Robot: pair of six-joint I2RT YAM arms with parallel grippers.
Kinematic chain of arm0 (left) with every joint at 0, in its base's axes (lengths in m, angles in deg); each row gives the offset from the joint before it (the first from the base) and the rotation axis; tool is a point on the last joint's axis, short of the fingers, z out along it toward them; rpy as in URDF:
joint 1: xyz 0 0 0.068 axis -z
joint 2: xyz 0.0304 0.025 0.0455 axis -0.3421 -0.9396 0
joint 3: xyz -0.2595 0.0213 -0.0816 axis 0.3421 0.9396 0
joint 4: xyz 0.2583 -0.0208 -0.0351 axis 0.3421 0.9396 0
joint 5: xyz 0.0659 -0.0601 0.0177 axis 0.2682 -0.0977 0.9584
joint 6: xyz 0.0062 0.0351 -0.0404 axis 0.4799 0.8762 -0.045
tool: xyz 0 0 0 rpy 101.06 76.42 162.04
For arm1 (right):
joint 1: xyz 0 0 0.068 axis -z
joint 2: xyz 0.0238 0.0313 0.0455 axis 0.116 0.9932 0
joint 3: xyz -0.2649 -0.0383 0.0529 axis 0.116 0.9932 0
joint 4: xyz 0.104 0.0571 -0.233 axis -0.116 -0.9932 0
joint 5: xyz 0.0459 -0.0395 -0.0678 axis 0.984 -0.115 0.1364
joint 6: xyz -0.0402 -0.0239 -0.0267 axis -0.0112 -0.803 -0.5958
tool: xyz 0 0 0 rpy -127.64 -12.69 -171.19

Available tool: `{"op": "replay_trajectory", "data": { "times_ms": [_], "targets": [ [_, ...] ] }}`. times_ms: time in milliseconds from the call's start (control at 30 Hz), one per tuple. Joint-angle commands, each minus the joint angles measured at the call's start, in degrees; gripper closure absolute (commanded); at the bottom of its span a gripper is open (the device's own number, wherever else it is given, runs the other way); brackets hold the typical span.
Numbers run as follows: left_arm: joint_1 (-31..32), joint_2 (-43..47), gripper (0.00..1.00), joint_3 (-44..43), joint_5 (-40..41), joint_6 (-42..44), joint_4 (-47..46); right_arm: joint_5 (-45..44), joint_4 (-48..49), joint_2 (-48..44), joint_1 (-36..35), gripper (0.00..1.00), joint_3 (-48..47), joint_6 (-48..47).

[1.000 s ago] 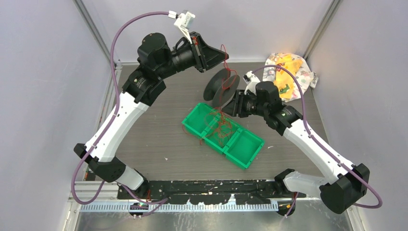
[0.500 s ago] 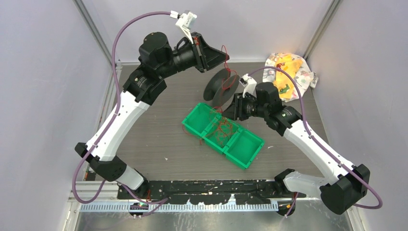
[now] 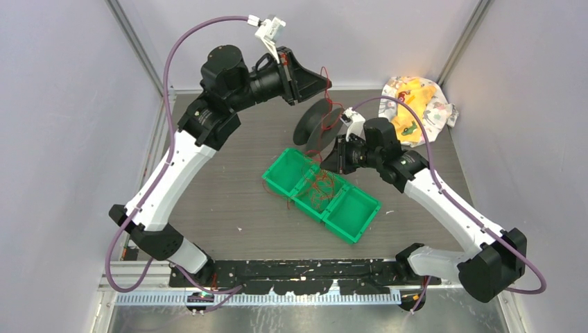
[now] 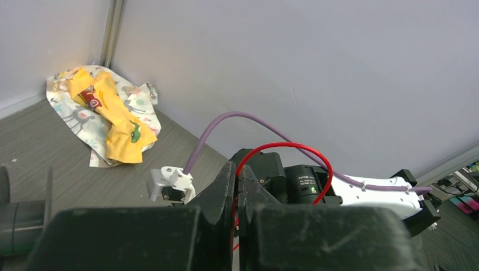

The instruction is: Wrap the cables

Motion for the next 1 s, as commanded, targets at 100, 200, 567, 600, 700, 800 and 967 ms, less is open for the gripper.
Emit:
{"op": "replay_trajectory", "data": {
  "times_ms": [100, 200, 567, 600, 700, 800, 967],
  "targets": [
    [-1.4, 0.3, 1.0, -3.8, -0.7, -0.1, -1.0, -4.6, 1.0, -0.8, -0.2, 0.99, 0.2, -1.0],
    [-3.7, 1.0, 1.0, -6.9, 1.1, 0.4, -0.1, -8.7, 0.2, -2.5, 0.0, 0.99, 3.6, -1.3],
    [-8.9, 3.5, 0.99, -21.2, 9.7, 8.1, 2.0, -10.3, 1.3, -3.7, 0.8, 0.99, 11.9, 2.2],
    [-8.9, 3.6, 0.99, -21.7, 9.5, 8.1, 1.9, -10.4, 1.8, -3.5, 1.0, 0.99, 12.2, 2.6],
    [-8.9, 3.5, 1.0, -22.1, 7.8, 6.5, 1.4, -10.5, 4.0, -3.2, 1.3, 0.99, 12.6, 3.9],
    [-8.9, 3.6, 1.0, -21.5, 7.9, 5.8, 0.8, -14.7, 4.2, -1.7, 1.9, 0.99, 12.9, 5.6],
    [-8.9, 2.1, 1.0, -24.8, 7.1, 4.1, -1.3, -17.5, 4.7, 1.6, 4.7, 0.99, 13.6, 7.8]
  ]
}}
